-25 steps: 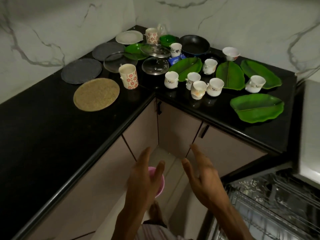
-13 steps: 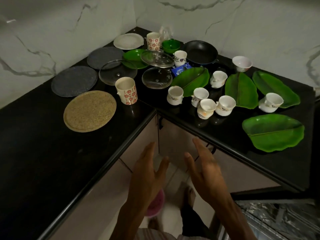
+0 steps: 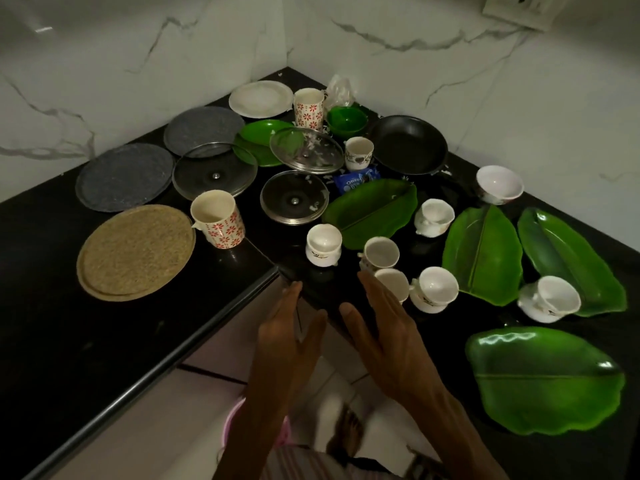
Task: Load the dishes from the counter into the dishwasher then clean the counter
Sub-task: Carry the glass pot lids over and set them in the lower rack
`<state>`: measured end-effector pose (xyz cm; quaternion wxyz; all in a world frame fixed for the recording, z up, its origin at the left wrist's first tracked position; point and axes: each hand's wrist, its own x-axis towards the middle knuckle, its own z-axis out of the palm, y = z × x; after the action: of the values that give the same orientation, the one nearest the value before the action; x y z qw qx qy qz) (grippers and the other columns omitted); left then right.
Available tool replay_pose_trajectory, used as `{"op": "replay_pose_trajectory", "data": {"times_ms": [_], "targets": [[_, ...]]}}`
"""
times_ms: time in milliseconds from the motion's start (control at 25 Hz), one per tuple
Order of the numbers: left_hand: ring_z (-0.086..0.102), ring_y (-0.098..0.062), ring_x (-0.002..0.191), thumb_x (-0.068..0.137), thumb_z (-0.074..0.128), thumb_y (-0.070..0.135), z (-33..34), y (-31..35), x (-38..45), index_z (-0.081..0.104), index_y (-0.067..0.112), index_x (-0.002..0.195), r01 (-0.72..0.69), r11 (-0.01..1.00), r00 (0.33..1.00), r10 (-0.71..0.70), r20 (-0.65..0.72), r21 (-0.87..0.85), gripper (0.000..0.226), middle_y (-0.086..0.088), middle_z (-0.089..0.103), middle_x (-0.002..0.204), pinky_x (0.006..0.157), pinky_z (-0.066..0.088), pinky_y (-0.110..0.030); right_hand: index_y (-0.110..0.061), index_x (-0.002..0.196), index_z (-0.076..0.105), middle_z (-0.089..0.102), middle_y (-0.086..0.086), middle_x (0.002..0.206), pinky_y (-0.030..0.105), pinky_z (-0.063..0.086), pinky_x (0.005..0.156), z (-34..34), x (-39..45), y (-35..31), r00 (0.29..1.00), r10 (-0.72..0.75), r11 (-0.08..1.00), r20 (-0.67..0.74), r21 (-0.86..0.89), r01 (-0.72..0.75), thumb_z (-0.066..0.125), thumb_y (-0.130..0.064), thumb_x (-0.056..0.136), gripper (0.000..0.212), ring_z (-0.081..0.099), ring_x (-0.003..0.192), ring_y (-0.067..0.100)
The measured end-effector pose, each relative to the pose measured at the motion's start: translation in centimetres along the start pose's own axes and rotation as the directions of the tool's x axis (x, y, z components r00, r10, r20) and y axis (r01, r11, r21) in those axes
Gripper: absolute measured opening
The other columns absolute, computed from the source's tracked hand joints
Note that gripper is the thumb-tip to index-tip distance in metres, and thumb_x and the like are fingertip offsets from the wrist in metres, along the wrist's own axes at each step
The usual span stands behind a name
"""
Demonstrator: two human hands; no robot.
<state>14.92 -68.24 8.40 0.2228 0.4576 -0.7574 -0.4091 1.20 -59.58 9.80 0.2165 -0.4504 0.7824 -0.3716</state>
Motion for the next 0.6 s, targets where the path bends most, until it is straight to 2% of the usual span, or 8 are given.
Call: {"op": "replay_pose_trajectory", "data": {"times_ms": [80, 120, 200, 280, 320, 400, 480, 600], "targets": [[0.051, -0.022, 0.130, 0.089, 0.053, 0.062, 1.0, 0.4, 0.8, 0.049, 0.013, 0.140, 0.038, 0.999, 0.999, -0.038, -0.014, -0.020, 0.071, -0.009, 0.056, 0.138, 0.103, 0.039, -0.026, -0.021, 0.150, 0.034, 0.036, -0.006, 0.154, 0.032, 0.033, 0.115, -0.7, 1.7, 0.6, 0.999, -0.039, 0.999, -0.011, -0.005, 0.039, 0.042, -0.060, 0.093, 0.069, 0.030, 0.143, 0.006], [0.051, -0.022, 0.130, 0.089, 0.055, 0.056, 1.2, 0.5, 1.3, 0.049, 0.013, 0.140, 0.041, 0.999, 0.999, -0.041, -0.023, -0.031, 0.068, -0.010, 0.056, 0.139, 0.103, 0.038, -0.022, -0.020, 0.148, 0.037, 0.041, -0.008, 0.150, 0.024, 0.033, 0.112, -0.9, 2.6, 0.7, 0.998, -0.063, 0.998, -0.022, 0.004, 0.063, 0.046, -0.055, 0.094, 0.064, 0.033, 0.139, 0.001], [0.050, -0.020, 0.130, 0.088, 0.060, 0.046, 1.3, 0.8, 2.8, 0.049, 0.011, 0.140, 0.012, 1.000, 0.998, -0.014, -0.067, -0.025, 0.064, -0.010, 0.056, 0.138, 0.100, 0.030, -0.004, -0.019, 0.142, 0.044, 0.049, -0.018, 0.131, 0.003, 0.029, 0.100, -1.2, 4.7, 0.4, 0.992, -0.122, 0.992, -0.042, 0.026, 0.123, 0.054, -0.043, 0.097, 0.052, 0.036, 0.122, -0.021], [0.051, -0.018, 0.128, 0.089, 0.061, 0.046, 1.1, 0.6, 4.8, 0.050, 0.011, 0.139, -0.005, 1.000, 0.997, 0.003, -0.080, -0.023, 0.063, -0.012, 0.058, 0.136, 0.103, 0.032, -0.007, -0.016, 0.138, 0.047, 0.051, -0.020, 0.116, -0.004, 0.030, 0.088, -1.0, 7.1, 0.2, 0.989, -0.140, 0.989, -0.050, 0.031, 0.142, 0.056, -0.037, 0.097, 0.046, 0.039, 0.109, -0.029], [0.052, -0.019, 0.127, 0.088, 0.059, 0.049, 0.9, 0.4, 5.9, 0.049, 0.013, 0.140, -0.004, 0.999, 0.998, 0.002, -0.066, -0.038, 0.064, -0.013, 0.059, 0.134, 0.106, 0.039, -0.019, -0.014, 0.138, 0.047, 0.057, -0.016, 0.118, 0.000, 0.033, 0.089, -1.0, 8.4, 0.0, 0.991, -0.124, 0.992, -0.041, 0.034, 0.125, 0.056, -0.038, 0.097, 0.048, 0.045, 0.111, -0.023], [0.055, -0.020, 0.125, 0.087, 0.053, 0.053, 0.2, 0.3, 8.9, 0.048, 0.016, 0.141, -0.014, 0.999, 0.999, 0.013, -0.030, -0.041, 0.066, -0.009, 0.060, 0.133, 0.105, 0.046, -0.039, -0.013, 0.140, 0.047, 0.064, -0.001, 0.125, 0.020, 0.044, 0.094, -0.7, 11.2, -0.1, 0.999, -0.049, 0.999, -0.022, 0.013, 0.049, 0.056, -0.043, 0.095, 0.055, 0.058, 0.115, 0.006], [0.052, -0.019, 0.129, 0.088, 0.051, 0.049, -0.6, 0.2, 13.1, 0.049, 0.014, 0.140, -0.080, 0.997, 0.996, 0.081, -0.025, 0.023, 0.062, -0.006, 0.057, 0.137, 0.109, 0.042, -0.036, -0.015, 0.135, 0.052, 0.066, 0.005, 0.122, 0.029, 0.047, 0.091, -0.5, 14.8, -0.4, 0.998, 0.062, 0.998, -0.014, 0.014, -0.062, 0.058, -0.040, 0.095, 0.048, 0.062, 0.112, 0.020], [0.050, -0.025, 0.130, 0.092, 0.053, 0.026, -2.4, 0.6, 20.8, 0.050, 0.011, 0.139, -0.170, 0.973, 0.982, 0.180, -0.050, 0.157, 0.049, -0.010, 0.055, 0.140, 0.106, 0.037, -0.031, -0.012, 0.127, 0.055, 0.066, 0.007, 0.115, 0.022, 0.041, 0.081, 0.2, 20.6, -1.0, 0.967, 0.245, 0.969, 0.069, 0.028, -0.247, 0.057, -0.038, 0.095, 0.041, 0.061, 0.106, 0.023]]}}
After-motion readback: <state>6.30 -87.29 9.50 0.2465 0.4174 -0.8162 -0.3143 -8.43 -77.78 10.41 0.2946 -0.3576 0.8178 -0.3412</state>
